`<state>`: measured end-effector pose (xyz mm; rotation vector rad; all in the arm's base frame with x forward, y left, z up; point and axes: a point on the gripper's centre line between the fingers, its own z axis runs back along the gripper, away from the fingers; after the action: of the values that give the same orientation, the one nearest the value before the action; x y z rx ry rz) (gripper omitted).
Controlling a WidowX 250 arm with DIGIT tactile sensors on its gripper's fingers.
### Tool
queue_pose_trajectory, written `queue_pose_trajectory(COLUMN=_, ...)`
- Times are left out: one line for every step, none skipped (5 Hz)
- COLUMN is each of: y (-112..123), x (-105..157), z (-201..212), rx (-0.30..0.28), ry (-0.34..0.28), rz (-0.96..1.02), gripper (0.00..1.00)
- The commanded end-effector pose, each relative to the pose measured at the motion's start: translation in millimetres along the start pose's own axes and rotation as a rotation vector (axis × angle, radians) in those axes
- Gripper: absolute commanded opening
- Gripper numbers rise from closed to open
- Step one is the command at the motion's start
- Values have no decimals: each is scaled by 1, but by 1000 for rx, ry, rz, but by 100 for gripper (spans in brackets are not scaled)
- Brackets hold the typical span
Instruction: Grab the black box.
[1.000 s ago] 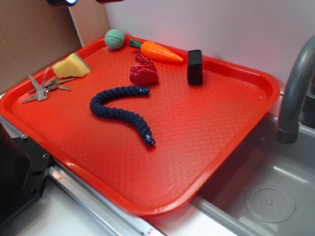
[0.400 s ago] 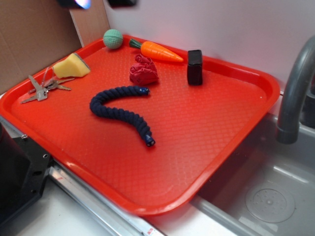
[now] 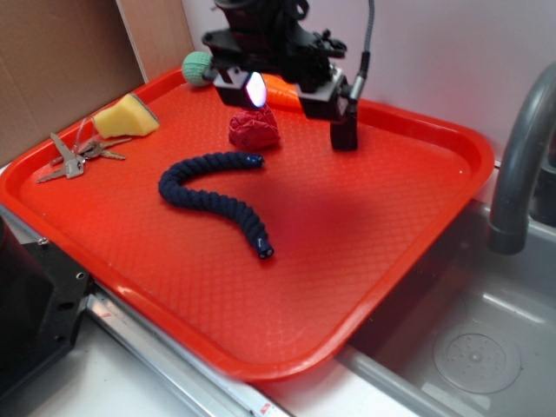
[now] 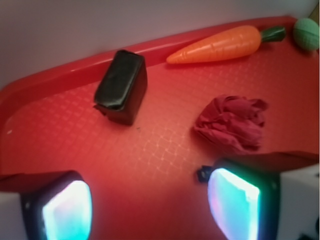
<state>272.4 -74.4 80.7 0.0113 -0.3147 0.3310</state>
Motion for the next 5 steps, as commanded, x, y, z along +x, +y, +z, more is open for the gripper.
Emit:
queue_pose_trajectory(y=-5, x=45, z=-12, rx=-99, ry=-46, rz=79, gripper=100)
queue_pose_trajectory(y=-19, x=58, z=-19, rx=-142, ry=-59, rz=47, gripper=100)
queue_pose_trajectory(y=-26, x=62, z=-22, rx=-192, ry=-40, rz=45, gripper=100)
queue_pose_trajectory(y=-26, x=63, z=-24, rx=-203, ry=-31, rz=73, gripper=100)
queue_pose_trajectory(y=-23, x=68, z=-36, rx=-160, ry=-12, rz=84, gripper=100)
